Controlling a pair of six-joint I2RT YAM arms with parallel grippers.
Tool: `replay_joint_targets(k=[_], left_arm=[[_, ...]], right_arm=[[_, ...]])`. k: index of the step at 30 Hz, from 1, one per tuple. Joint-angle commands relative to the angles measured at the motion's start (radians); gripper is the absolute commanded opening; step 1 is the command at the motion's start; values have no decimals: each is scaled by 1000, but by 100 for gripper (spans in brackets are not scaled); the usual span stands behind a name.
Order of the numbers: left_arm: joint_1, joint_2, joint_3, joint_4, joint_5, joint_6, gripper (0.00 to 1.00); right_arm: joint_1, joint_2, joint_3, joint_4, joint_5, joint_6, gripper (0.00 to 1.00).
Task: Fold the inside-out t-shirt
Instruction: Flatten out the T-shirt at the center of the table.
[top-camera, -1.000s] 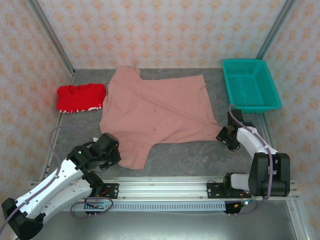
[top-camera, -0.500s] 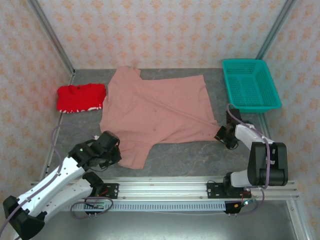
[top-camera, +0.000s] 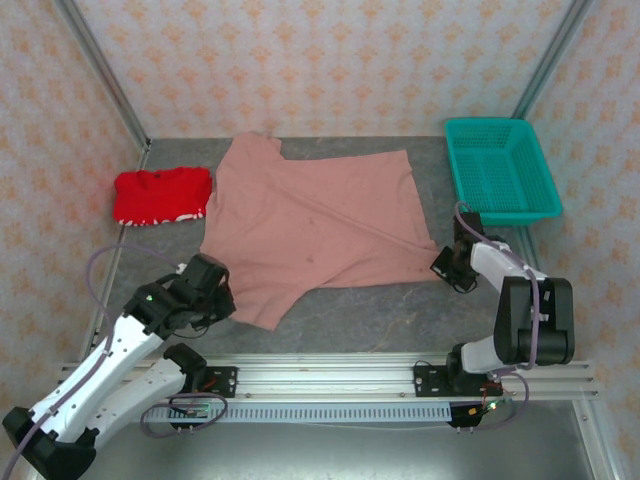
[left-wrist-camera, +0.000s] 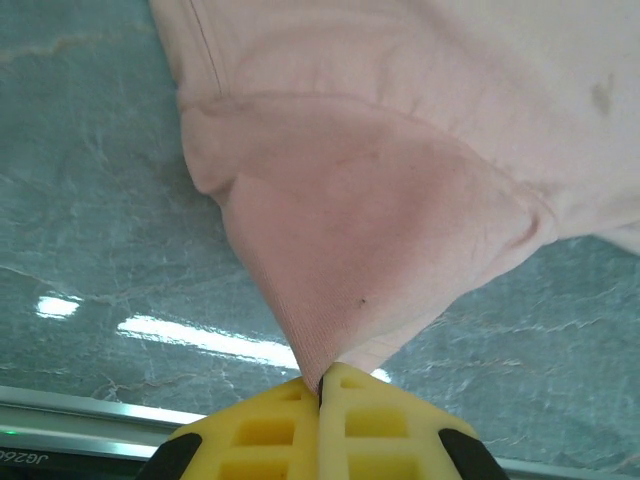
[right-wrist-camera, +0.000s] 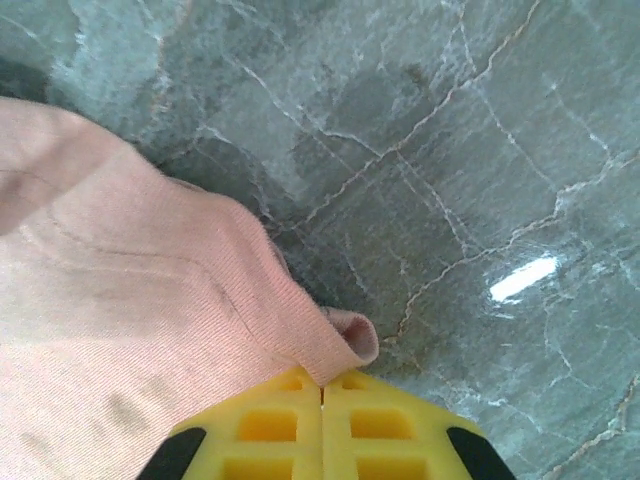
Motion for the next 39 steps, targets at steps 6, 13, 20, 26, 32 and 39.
replay_joint_targets(k=[6,13,20,26,32,39], left_arm=[[108,4,228,-155,-109,157,0],[190,60,468,-106,-228,291,0],[219,210,797,155,-335,407,0],[219,362,1158,142,-322,493,0],[220,349,1380,113,-342,586,0],[219,396,1677,35,-370,715,0]], right_arm=[[-2,-158,-56,-55,5,10,0],[3,-278,88,-49,-55,7,0],[12,-322,435,16,-36,35,0],[24,-353,693,-27,-39,-10,0],[31,-467,877,-136,6,-76,0],[31,-530,1106,-213,3,-86,0]])
